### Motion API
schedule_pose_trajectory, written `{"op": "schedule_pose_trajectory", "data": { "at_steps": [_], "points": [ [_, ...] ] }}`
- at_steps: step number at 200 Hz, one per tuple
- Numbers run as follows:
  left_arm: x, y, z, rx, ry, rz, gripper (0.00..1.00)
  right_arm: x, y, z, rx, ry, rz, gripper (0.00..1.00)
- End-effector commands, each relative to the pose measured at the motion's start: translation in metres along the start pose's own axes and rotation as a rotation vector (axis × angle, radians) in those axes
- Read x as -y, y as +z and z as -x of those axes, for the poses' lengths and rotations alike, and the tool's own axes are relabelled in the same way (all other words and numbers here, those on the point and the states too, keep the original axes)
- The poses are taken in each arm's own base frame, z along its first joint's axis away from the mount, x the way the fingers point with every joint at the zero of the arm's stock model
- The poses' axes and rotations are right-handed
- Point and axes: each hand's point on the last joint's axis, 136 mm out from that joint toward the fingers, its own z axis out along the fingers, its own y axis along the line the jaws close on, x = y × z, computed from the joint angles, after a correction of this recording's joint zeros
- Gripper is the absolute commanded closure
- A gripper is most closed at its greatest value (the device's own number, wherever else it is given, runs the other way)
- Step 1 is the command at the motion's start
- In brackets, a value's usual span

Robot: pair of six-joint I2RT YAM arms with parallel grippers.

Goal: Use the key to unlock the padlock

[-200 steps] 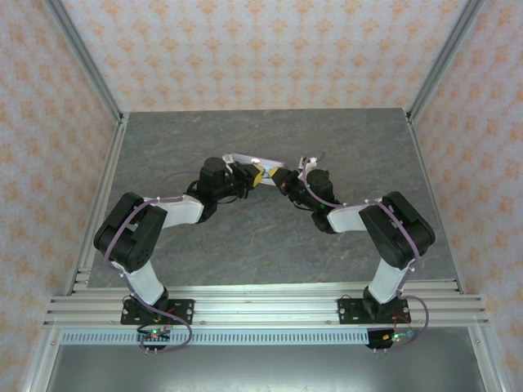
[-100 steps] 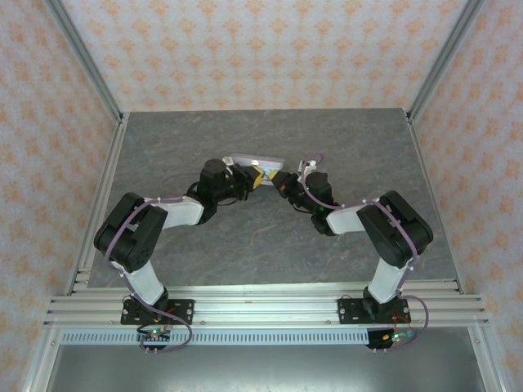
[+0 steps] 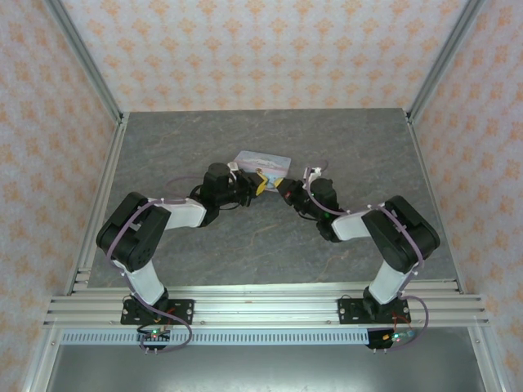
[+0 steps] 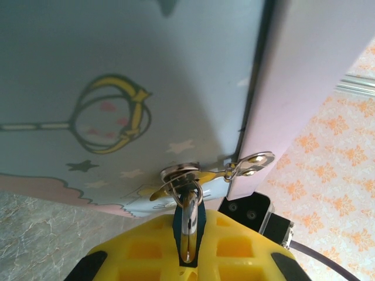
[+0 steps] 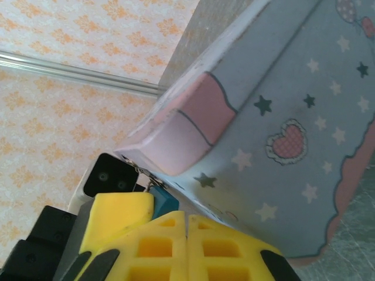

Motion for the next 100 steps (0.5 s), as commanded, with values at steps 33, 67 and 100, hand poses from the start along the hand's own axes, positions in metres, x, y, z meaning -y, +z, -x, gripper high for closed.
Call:
{"op": "schedule_pose_trajectory", "data": {
  "at_steps": [33,67,100],
  "points": [
    [0.017,0.001,-0.009,-0.035,0.058,-0.048,1.0,-0.002,-0.009,0.004,0.024,-0.026,0.004,1.0],
    [0.017,0.0,-0.01,-0.036,0.059,-0.049,1.0,-0.011,-0.009,0.007,0.032,-0.022,0.027,1.0],
    [0.018,0.0,-0.011,-0.037,0.057,-0.054,1.0,-0.021,-0.009,0.013,0.052,-0.019,0.048,1.0]
  ]
}}
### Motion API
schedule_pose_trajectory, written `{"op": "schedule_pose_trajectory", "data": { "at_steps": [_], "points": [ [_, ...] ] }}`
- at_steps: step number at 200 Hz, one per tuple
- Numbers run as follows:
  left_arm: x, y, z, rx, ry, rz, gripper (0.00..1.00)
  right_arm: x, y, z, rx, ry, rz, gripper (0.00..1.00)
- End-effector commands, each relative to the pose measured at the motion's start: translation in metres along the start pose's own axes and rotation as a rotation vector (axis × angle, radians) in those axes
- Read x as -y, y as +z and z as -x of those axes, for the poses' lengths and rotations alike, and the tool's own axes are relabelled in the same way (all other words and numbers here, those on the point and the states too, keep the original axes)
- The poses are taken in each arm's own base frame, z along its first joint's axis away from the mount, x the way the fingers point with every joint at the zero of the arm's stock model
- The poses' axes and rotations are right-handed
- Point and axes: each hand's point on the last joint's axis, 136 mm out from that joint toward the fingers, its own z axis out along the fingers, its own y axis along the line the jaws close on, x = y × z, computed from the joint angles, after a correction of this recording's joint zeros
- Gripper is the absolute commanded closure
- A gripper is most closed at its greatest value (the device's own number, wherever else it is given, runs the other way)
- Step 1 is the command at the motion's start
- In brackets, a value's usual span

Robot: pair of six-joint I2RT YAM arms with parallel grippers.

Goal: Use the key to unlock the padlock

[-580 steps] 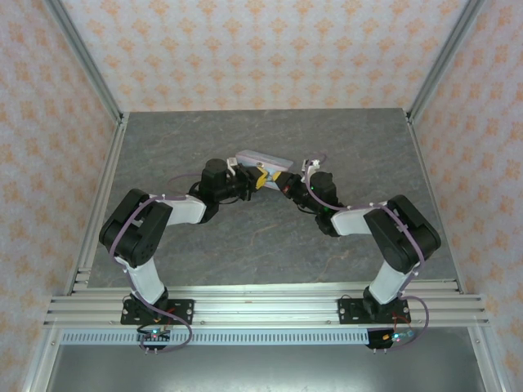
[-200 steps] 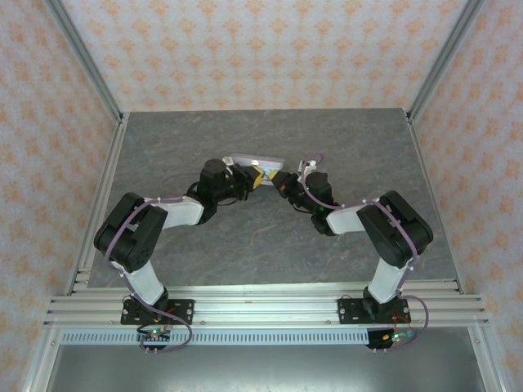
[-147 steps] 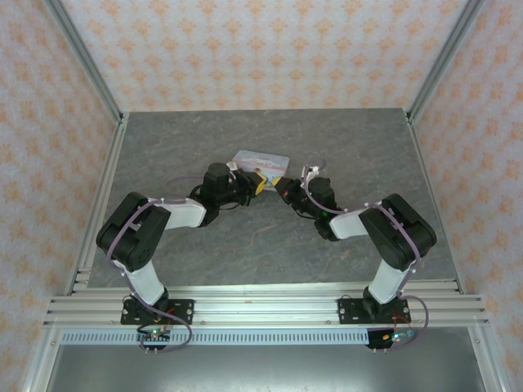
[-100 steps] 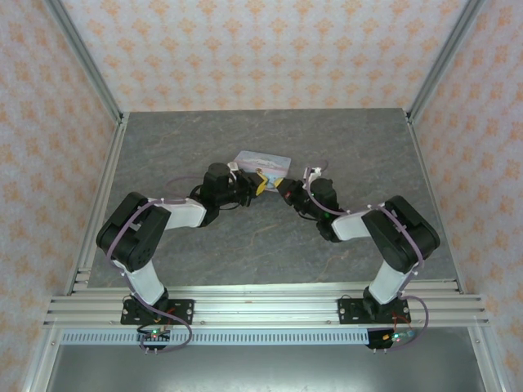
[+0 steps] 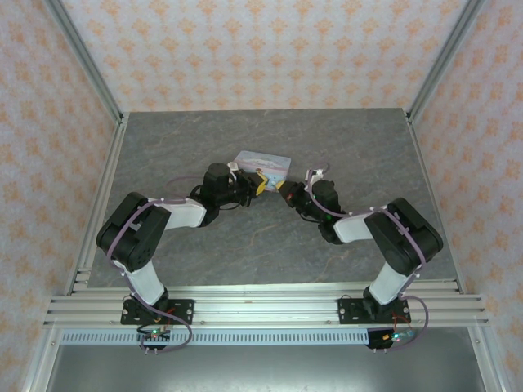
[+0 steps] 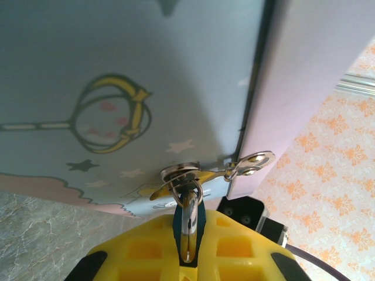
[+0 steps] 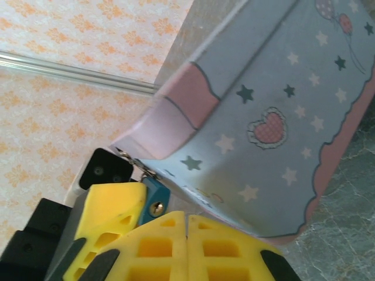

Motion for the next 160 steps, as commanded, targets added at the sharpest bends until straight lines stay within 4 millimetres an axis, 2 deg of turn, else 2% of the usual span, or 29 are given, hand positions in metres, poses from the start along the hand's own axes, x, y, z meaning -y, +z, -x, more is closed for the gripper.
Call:
{"op": "schedule_pose_trajectory", "data": {
  "at_steps": [1,39,100,160],
  "points": [
    [0.018,0.0,-0.01,-0.034,0.057,-0.055,1.0,-0.022,-0.002,0.014,0.049,-0.016,0.055,1.0],
    [0.021,-0.001,-0.011,-0.036,0.054,-0.063,1.0,-0.03,0.003,0.017,0.052,-0.011,0.074,1.0],
    [0.023,-0.001,-0.012,-0.037,0.054,-0.067,1.0,-0.032,0.007,0.017,0.048,-0.008,0.079,1.0],
    [0.023,0.0,-0.011,-0.036,0.056,-0.066,1.0,-0.018,0.003,0.011,0.039,-0.003,0.049,1.0]
  ]
}}
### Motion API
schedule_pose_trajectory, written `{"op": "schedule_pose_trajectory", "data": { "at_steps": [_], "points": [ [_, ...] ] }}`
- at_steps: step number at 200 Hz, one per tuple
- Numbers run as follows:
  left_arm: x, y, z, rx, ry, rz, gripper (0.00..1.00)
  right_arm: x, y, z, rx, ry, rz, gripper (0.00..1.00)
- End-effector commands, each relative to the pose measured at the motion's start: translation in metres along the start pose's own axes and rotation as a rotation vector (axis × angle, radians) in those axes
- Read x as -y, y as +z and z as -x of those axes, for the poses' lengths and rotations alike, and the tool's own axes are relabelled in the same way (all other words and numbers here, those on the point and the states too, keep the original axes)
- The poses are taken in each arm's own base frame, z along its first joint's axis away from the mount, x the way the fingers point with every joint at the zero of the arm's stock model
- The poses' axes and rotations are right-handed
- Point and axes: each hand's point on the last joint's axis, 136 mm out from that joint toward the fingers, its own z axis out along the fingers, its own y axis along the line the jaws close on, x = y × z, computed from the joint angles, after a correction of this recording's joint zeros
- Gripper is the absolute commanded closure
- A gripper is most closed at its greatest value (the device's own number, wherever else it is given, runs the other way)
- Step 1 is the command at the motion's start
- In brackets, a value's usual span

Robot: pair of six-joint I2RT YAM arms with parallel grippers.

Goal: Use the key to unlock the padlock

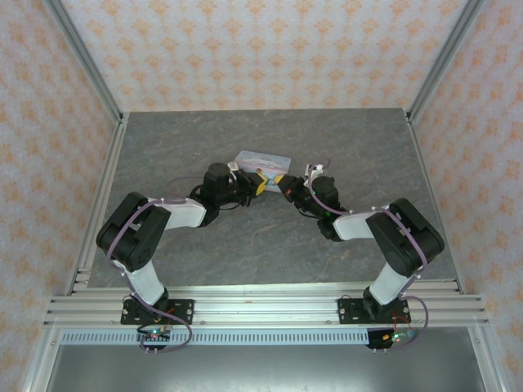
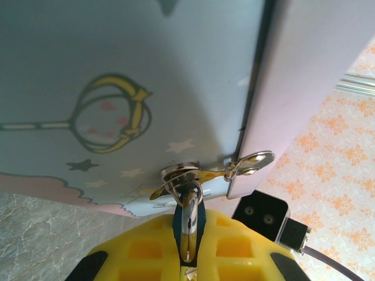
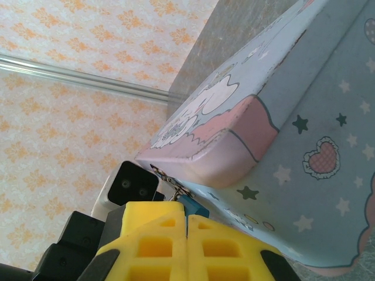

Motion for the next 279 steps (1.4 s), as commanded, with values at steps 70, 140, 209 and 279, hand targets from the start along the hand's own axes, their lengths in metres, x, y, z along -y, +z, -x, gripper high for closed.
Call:
{"op": "schedule_pose_trajectory", "data": {
  "at_steps": [70,140,209,279],
  "points": [
    [0.026,-0.001,-0.012,-0.036,0.056,-0.071,1.0,0.006,0.001,-0.003,0.002,0.004,-0.001,1.0],
    [0.027,0.0,-0.012,-0.037,0.056,-0.071,1.0,-0.002,0.007,0.0,0.002,0.001,0.011,1.0],
    [0.032,0.001,-0.014,-0.044,0.058,-0.08,1.0,-0.009,0.011,0.003,0.0,-0.006,0.021,1.0],
    [0.033,0.002,-0.014,-0.038,0.054,-0.08,1.0,-0.001,0.007,-0.002,-0.005,-0.003,0.003,1.0]
  ]
}}
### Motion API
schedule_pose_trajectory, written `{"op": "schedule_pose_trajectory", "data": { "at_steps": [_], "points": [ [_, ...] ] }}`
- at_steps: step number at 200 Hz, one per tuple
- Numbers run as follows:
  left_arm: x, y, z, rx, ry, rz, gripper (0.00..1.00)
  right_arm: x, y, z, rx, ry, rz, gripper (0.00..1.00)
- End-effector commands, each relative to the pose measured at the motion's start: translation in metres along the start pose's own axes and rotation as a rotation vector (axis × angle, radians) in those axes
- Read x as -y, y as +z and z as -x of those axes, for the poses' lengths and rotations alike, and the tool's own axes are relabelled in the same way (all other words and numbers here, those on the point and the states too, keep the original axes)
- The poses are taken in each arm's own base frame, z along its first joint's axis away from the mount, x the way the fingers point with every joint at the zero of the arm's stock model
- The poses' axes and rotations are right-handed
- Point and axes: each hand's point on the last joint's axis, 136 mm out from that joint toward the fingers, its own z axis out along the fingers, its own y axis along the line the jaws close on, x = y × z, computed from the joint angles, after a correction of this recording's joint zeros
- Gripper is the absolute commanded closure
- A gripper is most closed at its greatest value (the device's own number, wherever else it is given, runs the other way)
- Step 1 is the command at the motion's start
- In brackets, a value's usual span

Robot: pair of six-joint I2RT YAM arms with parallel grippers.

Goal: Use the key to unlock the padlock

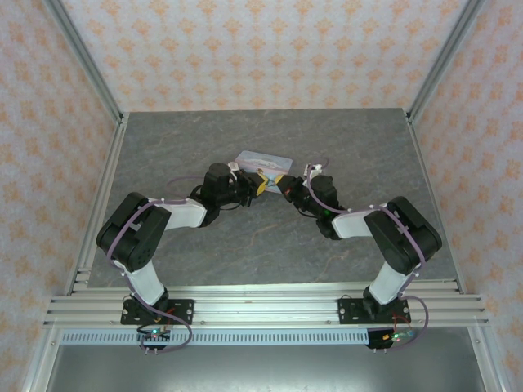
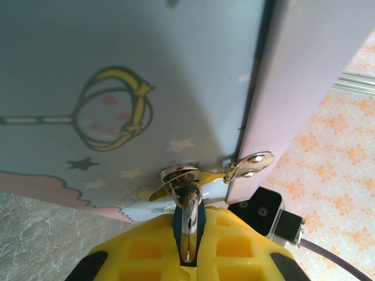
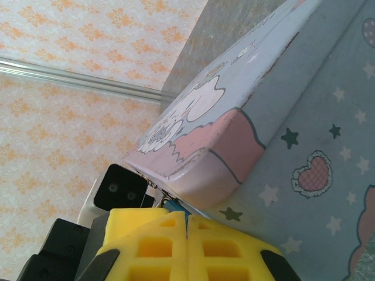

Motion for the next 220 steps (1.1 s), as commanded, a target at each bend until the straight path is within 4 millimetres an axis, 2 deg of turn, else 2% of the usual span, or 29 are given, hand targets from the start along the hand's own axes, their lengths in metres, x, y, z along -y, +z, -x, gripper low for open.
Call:
{"op": "schedule_pose_trajectory", "data": {
  "at_steps": [1,60,220],
  "points": [
    [0.032,0.001,-0.012,-0.037,0.052,-0.08,1.0,-0.007,0.002,-0.001,0.002,-0.01,0.027,1.0],
    [0.032,0.001,-0.012,-0.037,0.052,-0.078,1.0,0.004,-0.004,-0.005,0.001,-0.003,0.005,1.0],
    [0.025,0.001,-0.011,-0.039,0.055,-0.061,1.0,-0.012,-0.004,0.001,0.015,-0.028,0.024,1.0]
  ]
}}
